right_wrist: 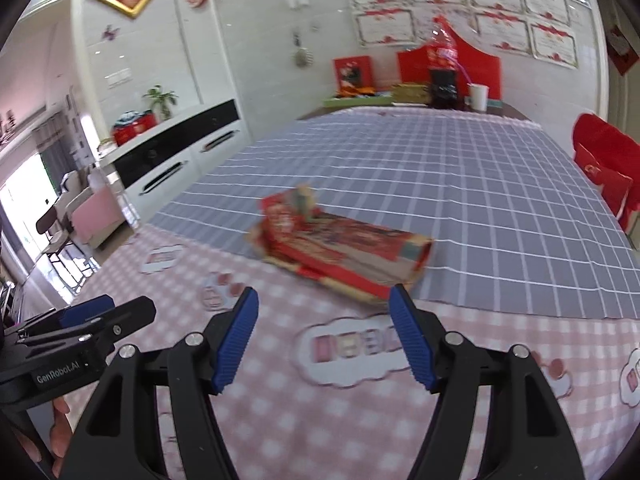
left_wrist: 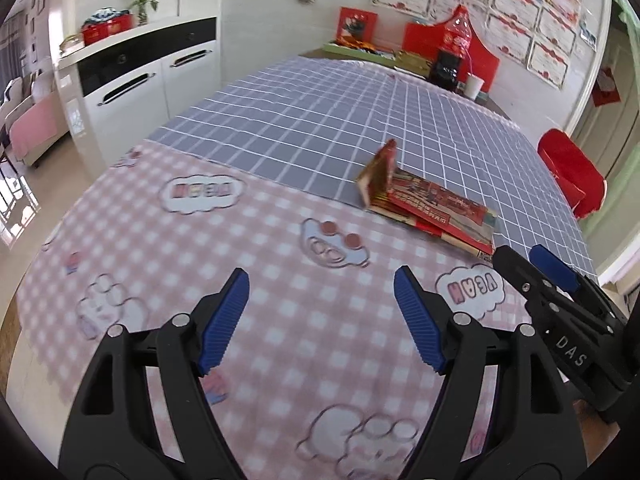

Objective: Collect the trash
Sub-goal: 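Move both open tools back to the table toward the red printed flyer, then grasp the folded red printed paper flyer with the left tool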

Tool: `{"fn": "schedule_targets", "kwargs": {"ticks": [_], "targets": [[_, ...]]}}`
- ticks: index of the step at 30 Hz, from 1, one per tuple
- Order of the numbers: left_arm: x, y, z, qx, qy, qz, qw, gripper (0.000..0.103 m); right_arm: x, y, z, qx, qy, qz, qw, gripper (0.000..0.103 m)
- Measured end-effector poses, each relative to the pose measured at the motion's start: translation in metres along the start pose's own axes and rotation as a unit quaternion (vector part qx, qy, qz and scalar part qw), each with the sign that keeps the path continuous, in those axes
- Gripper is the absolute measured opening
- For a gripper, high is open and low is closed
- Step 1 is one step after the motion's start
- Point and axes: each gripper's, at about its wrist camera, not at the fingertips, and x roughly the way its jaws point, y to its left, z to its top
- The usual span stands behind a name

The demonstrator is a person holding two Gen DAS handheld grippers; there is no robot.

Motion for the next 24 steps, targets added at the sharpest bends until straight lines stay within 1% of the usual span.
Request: {"fn": "schedule_targets", "kwargs": {"ticks": [4,6,9,12,17,21,24], "targets": [[0.024,-0.013,0.013,0.001,0.003,-0.008,1.0,0.074,0.015,-0.029,0.007,0.02,0.015,-0.008,1.0,0.067],[0.038,-0.018,0.024,0.0,0.0,-0.014,0.9999,0.074,0.023,-0.038,0.011,0.031,0.02,-0.011,0.999,0.067],[0.056,-0.025,0.037,0.007,-0.002,-0.014,0.9999,0.074,0.039,-0.053,0.017,0.06,0.031,-0.013,0.998,0.067],[0.078,-0.03,0.049,0.012,0.011,-0.015,0.9998,0.074,0.058,-0.066,0.024,0.083,0.047,-0.016,0.995,0.067],[0.105,-0.031,0.065,0.009,0.018,-0.017,0.9997,0.074,0.08,-0.074,0.035,0.108,0.071,-0.012,0.992,0.067],[0.118,-0.034,0.074,0.016,0.018,-0.017,0.9996,0.074,0.096,-0.077,0.04,0.11,0.084,-0.015,0.99,0.067],[0.13,-0.04,0.076,0.03,0.038,-0.013,0.9988,0.074,0.103,-0.075,0.042,0.109,0.08,-0.016,0.991,0.067]]}}
